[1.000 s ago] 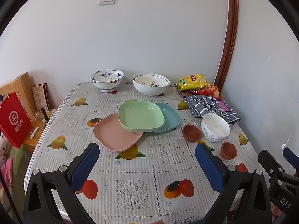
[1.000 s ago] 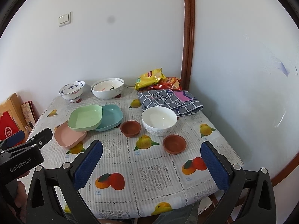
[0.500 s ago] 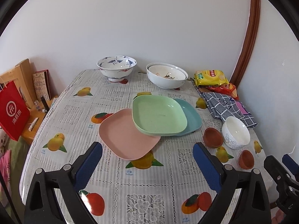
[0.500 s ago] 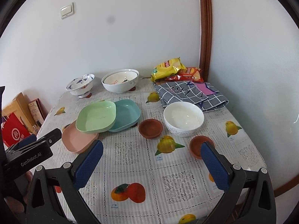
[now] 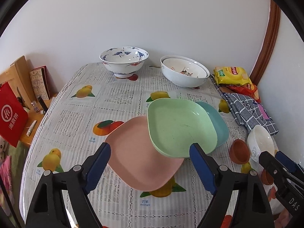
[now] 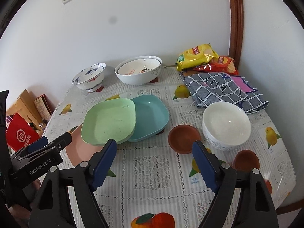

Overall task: Organize plates and bowls
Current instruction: 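Move both grippers toward the rim of the light green plate, then close both grippers on the light green plate rim, then lift the light green plate with both grippers over the pink plate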

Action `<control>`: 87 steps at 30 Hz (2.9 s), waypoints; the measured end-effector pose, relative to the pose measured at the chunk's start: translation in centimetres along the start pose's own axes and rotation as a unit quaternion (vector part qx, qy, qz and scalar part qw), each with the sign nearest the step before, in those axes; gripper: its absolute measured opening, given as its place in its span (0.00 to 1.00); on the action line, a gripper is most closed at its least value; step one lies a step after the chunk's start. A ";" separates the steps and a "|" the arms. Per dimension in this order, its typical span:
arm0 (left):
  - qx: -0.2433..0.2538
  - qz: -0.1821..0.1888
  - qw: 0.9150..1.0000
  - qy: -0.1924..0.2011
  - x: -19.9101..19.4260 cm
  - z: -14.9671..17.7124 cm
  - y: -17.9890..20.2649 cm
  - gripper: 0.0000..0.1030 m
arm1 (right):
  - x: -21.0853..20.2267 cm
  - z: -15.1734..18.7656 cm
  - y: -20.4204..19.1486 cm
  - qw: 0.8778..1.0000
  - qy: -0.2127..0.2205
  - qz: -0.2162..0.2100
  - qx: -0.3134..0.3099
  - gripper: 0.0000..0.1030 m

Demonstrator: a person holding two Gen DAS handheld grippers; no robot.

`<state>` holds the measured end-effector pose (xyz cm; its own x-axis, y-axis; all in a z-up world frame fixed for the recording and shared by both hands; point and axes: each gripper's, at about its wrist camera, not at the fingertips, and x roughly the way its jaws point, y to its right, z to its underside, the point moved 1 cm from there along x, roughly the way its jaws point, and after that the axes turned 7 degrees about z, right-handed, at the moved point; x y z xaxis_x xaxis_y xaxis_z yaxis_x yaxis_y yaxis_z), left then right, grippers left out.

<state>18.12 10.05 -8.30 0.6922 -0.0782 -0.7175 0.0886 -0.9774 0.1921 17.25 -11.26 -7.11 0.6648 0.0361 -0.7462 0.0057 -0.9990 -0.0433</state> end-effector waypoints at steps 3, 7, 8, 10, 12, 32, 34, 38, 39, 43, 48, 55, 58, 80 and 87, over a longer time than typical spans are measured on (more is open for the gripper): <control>0.005 -0.003 1.000 -0.002 1.5 -1.0 -0.2 0.73 | 1.8 -0.9 -0.8 1.000 -0.010 -0.001 -0.006 0.69; 0.022 -0.015 1.000 -0.016 3.8 -2.2 -0.3 0.66 | 4.0 -1.9 -1.6 1.000 -0.021 -0.008 -0.001 0.61; 0.023 -0.014 0.999 -0.019 4.3 -2.5 -0.4 0.65 | 4.6 -2.0 -1.8 1.000 -0.025 -0.010 -0.001 0.59; 0.024 -0.010 0.999 -0.023 5.3 -3.0 -0.5 0.65 | 5.7 -2.3 -2.3 0.999 -0.034 -0.012 -0.002 0.56; 0.025 -0.007 0.999 -0.029 6.3 -3.6 -0.6 0.65 | 6.9 -2.5 -2.7 0.999 -0.042 -0.011 -0.002 0.56; 0.005 0.021 0.996 -0.083 14.2 -5.6 -1.6 0.52 | 13.9 -4.1 -5.0 0.996 -0.079 -0.032 -0.002 0.44; 0.006 0.022 0.996 -0.087 14.5 -5.5 -1.6 0.48 | 14.5 -4.2 -5.0 0.996 -0.085 -0.028 -0.005 0.40; 0.002 0.033 0.995 -0.090 14.9 -5.5 -1.5 0.41 | 15.3 -4.3 -5.0 0.996 -0.087 -0.030 -0.004 0.30; 0.002 0.035 0.995 -0.089 14.9 -5.5 -1.4 0.38 | 15.6 -4.3 -5.1 0.996 -0.089 -0.031 -0.005 0.28; -0.001 0.048 0.995 -0.088 14.9 -5.5 -1.2 0.26 | 16.4 -4.0 -5.2 0.994 -0.099 -0.042 -0.007 0.14; 0.008 0.047 0.995 -0.086 14.4 -5.5 -1.0 0.20 | 16.3 -3.9 -5.3 0.995 -0.094 -0.039 -0.004 0.08; 0.004 0.051 0.996 -0.074 12.2 -5.6 -0.9 0.14 | 14.5 -4.2 -4.8 0.996 -0.078 -0.037 0.002 0.07; 0.001 0.053 0.996 -0.070 11.2 -5.3 -0.9 0.14 | 13.6 -4.1 -4.8 0.997 -0.074 -0.035 -0.003 0.07; 0.003 0.060 0.998 -0.003 2.6 -5.4 0.3 0.13 | 5.0 -4.5 -4.0 0.998 -0.015 -0.052 0.013 0.07; -0.002 0.061 0.998 0.007 1.0 -5.2 0.2 0.13 | 3.5 -4.5 -4.1 0.999 -0.007 -0.050 0.009 0.07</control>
<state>22.57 10.83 -5.55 0.7077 -0.1946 -0.6791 0.0059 -0.9596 0.2812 22.86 -7.10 -6.55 0.6512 0.1369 -0.7465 0.0583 -0.9897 -0.1306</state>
